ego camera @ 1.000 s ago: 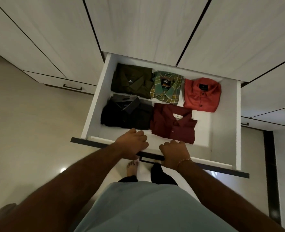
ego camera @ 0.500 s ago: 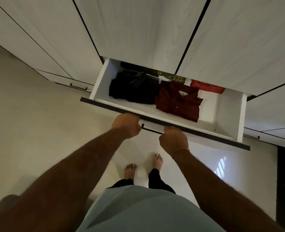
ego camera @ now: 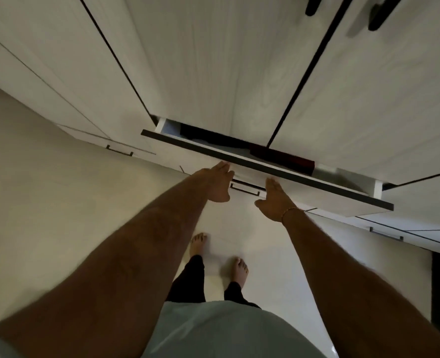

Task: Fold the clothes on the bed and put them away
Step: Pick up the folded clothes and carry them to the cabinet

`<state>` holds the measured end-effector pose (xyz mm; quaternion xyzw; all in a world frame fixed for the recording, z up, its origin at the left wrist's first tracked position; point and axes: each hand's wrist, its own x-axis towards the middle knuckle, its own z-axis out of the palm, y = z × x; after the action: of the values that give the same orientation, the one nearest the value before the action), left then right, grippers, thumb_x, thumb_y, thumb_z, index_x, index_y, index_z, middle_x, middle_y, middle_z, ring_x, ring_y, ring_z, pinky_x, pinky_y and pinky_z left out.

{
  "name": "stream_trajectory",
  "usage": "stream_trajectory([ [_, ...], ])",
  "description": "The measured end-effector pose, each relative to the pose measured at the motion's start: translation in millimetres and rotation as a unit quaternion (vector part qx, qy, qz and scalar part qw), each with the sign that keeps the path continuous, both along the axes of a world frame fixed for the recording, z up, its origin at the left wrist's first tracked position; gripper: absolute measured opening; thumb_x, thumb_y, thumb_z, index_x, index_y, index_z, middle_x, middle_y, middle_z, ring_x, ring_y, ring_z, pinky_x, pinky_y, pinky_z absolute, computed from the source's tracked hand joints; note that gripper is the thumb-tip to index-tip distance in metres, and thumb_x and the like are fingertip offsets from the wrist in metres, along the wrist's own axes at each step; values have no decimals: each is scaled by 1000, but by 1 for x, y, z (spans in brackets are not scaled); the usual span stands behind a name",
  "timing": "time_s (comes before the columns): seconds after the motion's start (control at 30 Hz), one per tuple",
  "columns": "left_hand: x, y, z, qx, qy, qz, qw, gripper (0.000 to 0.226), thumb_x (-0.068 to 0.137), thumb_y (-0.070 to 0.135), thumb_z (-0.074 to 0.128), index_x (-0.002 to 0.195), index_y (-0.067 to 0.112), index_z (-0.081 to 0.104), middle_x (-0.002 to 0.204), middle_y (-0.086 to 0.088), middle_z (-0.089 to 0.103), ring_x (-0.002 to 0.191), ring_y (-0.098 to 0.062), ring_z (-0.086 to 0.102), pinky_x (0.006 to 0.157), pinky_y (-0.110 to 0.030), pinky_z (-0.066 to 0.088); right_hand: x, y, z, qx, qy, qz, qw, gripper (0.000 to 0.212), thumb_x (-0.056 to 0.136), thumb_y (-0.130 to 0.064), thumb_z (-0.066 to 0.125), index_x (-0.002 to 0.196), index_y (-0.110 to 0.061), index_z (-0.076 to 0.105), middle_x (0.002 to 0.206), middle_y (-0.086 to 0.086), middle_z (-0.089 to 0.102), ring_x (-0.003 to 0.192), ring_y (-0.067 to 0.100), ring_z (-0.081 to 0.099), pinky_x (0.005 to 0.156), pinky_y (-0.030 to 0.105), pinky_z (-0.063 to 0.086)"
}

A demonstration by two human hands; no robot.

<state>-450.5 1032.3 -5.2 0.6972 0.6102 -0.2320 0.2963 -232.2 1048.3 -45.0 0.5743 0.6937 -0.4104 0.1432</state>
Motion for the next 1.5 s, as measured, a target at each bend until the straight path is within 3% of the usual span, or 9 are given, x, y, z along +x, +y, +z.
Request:
stream_trajectory([
  [0.2, -27, 20, -30, 26, 62, -113, 991, 94, 98, 34, 55, 166, 17, -7, 172, -4, -20, 159, -18, -19, 130, -52, 5, -18, 32, -5, -17, 8, -89, 996, 89, 103, -31, 61, 164, -5, 1, 172, 14, -9, 160, 28, -3, 129, 38, 8],
  [0.4, -37, 47, -28, 53, 37, -127, 990, 87, 100, 30, 49, 166, 14, -4, 173, -3, -14, 160, -16, -13, 130, -44, 5, -23, 57, -12, 9, 27, -126, 992, 92, 100, -31, 66, 164, -5, 6, 172, 16, -4, 160, 28, 1, 126, 33, 8],
  [0.63, -25, 45, -52, 84, -1, -81, 993, 92, 98, 32, 50, 165, 12, -11, 172, -7, -20, 158, -19, -21, 130, -47, 3, -9, 47, -22, 62, 9, -52, 997, 95, 100, -31, 65, 164, -7, -1, 173, 9, -5, 160, 23, -7, 124, 29, -2],
  [0.77, -32, 33, -77, 106, -76, -18, 991, 86, 96, 26, 55, 167, 15, 7, 175, -4, -4, 161, -17, -8, 130, -42, 11, 3, 20, -39, 83, -71, 72, 991, 91, 98, -32, 60, 165, -10, 2, 173, 10, 0, 160, 24, 0, 129, 43, 14],
  [0.93, -19, 26, -142, 48, -114, 91, 988, 80, 95, 28, 60, 165, 19, 22, 173, -5, 15, 159, -22, 18, 127, -41, 24, 1, 3, -99, 69, -82, 151, 983, 91, 93, -39, 53, 165, -11, 5, 173, 9, 4, 160, 23, 5, 128, 40, 14],
  [1.13, 15, 66, -252, 74, -134, 68, 986, 85, 98, 25, 61, 166, 19, 13, 174, -3, 10, 160, -20, 10, 128, -43, 22, -23, 55, -228, 94, -59, 102, 989, 86, 99, -30, 56, 165, -11, 5, 173, 8, 3, 160, 23, 2, 129, 37, 11],
  [1.23, 28, 83, -295, 62, -163, 79, 982, 87, 99, 28, 64, 166, 20, 11, 173, -6, 17, 158, -25, 19, 126, -45, 27, -30, 80, -279, 106, -49, 72, 991, 90, 95, -33, 63, 165, -11, 10, 171, 10, 15, 158, 25, 15, 127, 39, 20],
  [1.37, 29, 73, -346, 54, -171, 88, 980, 97, 95, 28, 69, 166, 24, 3, 174, -5, 12, 160, -25, 10, 124, -54, 30, -37, 78, -321, 103, -36, 14, 994, 93, 90, -39, 72, 162, -9, 20, 166, 12, 25, 155, 28, 20, 123, 41, 28],
  [1.5, 35, 66, -343, 94, -205, 133, 965, 92, 87, 12, 71, 161, 30, 20, 161, -4, 40, 148, -27, 37, 114, -48, 44, -31, 74, -318, 105, -11, -4, 994, 79, 91, -32, 70, 158, -15, 33, 161, 7, 38, 149, 27, 35, 119, 41, 36],
])
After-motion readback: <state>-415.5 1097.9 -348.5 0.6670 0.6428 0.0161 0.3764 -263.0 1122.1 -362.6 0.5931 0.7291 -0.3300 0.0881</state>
